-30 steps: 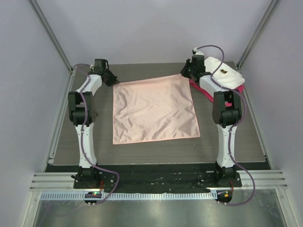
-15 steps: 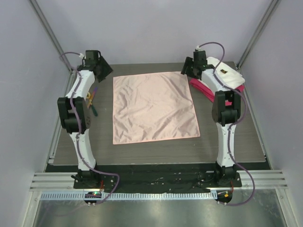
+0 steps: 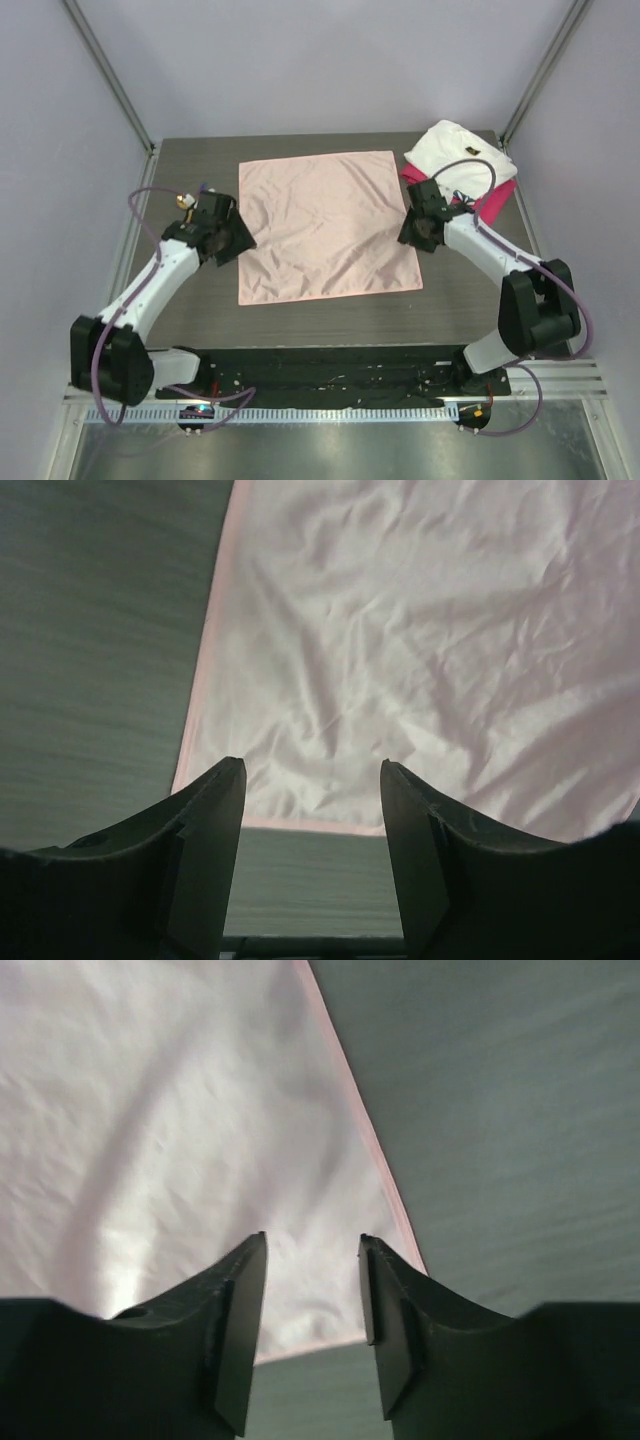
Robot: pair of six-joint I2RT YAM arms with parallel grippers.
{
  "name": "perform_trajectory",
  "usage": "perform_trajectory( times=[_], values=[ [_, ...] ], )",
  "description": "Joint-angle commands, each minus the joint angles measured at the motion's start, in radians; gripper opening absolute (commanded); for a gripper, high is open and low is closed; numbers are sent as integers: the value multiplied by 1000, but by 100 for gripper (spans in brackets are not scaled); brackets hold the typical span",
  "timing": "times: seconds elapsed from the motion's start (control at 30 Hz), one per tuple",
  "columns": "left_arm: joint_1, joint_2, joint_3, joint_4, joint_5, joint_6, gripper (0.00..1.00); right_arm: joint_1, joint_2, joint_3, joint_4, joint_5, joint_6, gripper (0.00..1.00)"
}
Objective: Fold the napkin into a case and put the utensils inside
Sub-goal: Pick up the flattened napkin from the center of the board.
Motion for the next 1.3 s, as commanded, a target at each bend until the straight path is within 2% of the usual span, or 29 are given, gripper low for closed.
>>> perform_trajectory(
  times=[0.0, 0.03, 0.1, 0.17, 0.4, 0.9, 1.27],
  values=[
    [-6, -240, -168, -49, -108, -117, 62, 35, -174, -237, -44, 41, 120, 45],
    [-12, -329, -192, -53, -127, -141, 64, 38, -206, -273, -41, 56, 156, 45],
    [-14, -391, -230, -52, -167, -145, 71, 45, -274, -357, -38, 81, 190, 42],
    [-17, -431, -259, -50, -185, -131, 73, 45, -309, -391, -40, 125, 224, 42],
    [-15, -342, -264, -97, -153, -137, 71, 45, -245, -413, -17, 137, 235, 42],
    [-15, -327, -307, -60, -130, -158, 69, 45, -214, -414, 16, 82, 259, 43],
    [-15, -287, -282, -158, -159, -220, 71, 58, -167, -446, 54, 79, 316, 40]
  ],
)
